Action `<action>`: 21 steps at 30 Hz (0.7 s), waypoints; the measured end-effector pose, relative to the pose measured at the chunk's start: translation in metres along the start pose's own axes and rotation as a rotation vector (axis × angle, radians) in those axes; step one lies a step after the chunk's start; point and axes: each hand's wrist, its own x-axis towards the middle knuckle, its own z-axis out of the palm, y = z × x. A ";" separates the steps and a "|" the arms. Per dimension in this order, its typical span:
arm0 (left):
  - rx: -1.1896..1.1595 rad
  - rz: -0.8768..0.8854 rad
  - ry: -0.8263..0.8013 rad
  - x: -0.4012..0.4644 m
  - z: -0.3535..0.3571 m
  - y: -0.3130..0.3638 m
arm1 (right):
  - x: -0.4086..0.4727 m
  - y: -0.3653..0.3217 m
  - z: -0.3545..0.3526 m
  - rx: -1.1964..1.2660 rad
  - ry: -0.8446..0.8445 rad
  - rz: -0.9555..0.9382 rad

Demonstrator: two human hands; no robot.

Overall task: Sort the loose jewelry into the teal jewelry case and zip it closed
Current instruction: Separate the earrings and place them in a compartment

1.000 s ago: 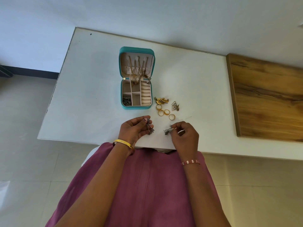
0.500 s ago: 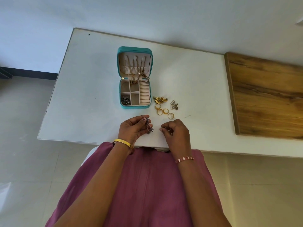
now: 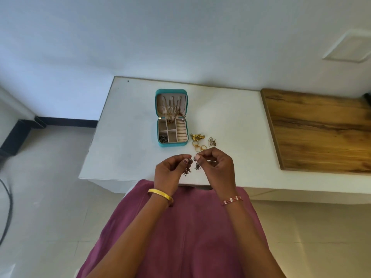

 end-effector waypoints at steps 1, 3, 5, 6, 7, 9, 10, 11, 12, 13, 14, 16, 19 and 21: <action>-0.005 0.037 0.003 -0.005 0.000 0.007 | -0.004 -0.010 -0.003 0.044 -0.003 -0.023; -0.007 0.104 0.008 -0.012 0.000 0.022 | -0.013 -0.026 -0.008 0.103 -0.021 -0.068; -0.022 0.145 0.009 -0.018 0.001 0.035 | -0.019 -0.039 -0.013 0.128 -0.035 -0.110; -0.033 0.164 0.002 -0.022 0.001 0.042 | -0.023 -0.045 -0.015 0.139 -0.035 -0.125; -0.043 0.179 -0.006 -0.027 0.001 0.047 | -0.027 -0.051 -0.018 0.152 -0.034 -0.133; -0.064 0.201 -0.020 -0.036 0.001 0.057 | -0.035 -0.060 -0.023 0.169 -0.029 -0.148; -0.075 0.207 -0.027 -0.040 0.001 0.061 | -0.037 -0.063 -0.025 0.166 -0.030 -0.154; -0.083 0.214 -0.034 -0.045 0.001 0.065 | -0.041 -0.067 -0.027 0.157 -0.032 -0.160; -0.088 0.219 -0.040 -0.049 0.001 0.068 | -0.045 -0.070 -0.029 0.150 -0.034 -0.166; -0.093 0.224 -0.045 -0.054 0.001 0.070 | -0.049 -0.073 -0.031 0.143 -0.037 -0.172; -0.098 0.229 -0.047 -0.058 0.000 0.073 | -0.053 -0.077 -0.032 0.137 -0.039 -0.178; -0.101 0.240 -0.043 -0.065 -0.001 0.076 | -0.059 -0.083 -0.035 0.124 -0.049 -0.185; -0.097 0.248 -0.024 -0.075 -0.005 0.076 | -0.070 -0.090 -0.038 0.092 -0.081 -0.191; -0.101 0.243 -0.011 -0.080 -0.008 0.075 | -0.075 -0.091 -0.039 0.075 -0.098 -0.191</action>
